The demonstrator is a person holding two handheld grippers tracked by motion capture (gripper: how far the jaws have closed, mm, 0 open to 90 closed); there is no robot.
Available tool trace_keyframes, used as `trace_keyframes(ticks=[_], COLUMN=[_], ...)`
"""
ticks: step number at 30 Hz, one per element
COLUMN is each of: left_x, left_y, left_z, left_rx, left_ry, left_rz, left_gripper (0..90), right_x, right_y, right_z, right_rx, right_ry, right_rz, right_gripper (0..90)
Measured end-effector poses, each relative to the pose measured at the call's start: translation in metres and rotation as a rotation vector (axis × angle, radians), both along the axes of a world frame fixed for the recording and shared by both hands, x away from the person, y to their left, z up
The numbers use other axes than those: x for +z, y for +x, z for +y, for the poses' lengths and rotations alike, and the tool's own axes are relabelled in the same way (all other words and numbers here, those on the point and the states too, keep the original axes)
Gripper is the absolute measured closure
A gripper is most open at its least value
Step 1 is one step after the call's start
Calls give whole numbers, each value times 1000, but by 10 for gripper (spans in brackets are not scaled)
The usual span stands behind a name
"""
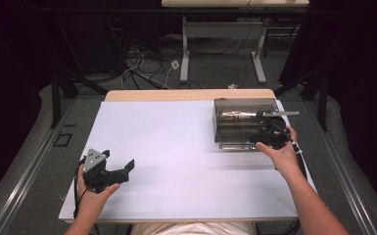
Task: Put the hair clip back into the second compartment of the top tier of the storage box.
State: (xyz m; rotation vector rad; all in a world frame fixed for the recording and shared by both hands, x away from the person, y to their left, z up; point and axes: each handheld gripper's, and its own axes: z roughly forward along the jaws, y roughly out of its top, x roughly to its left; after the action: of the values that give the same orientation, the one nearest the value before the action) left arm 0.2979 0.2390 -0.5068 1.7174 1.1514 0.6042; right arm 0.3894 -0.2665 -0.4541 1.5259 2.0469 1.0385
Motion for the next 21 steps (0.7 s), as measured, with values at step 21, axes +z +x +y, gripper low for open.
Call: trace_keyframes(ticks=[21], left_x=[0], left_y=[0], left_z=[0], left_rx=[-4], left_ry=[-3], left_rz=[1], left_gripper=[13], right_x=[9], right_y=[-20], right_z=[12], right_rx=[92], right_ry=[17], right_rz=[-56], right_gripper=[34])
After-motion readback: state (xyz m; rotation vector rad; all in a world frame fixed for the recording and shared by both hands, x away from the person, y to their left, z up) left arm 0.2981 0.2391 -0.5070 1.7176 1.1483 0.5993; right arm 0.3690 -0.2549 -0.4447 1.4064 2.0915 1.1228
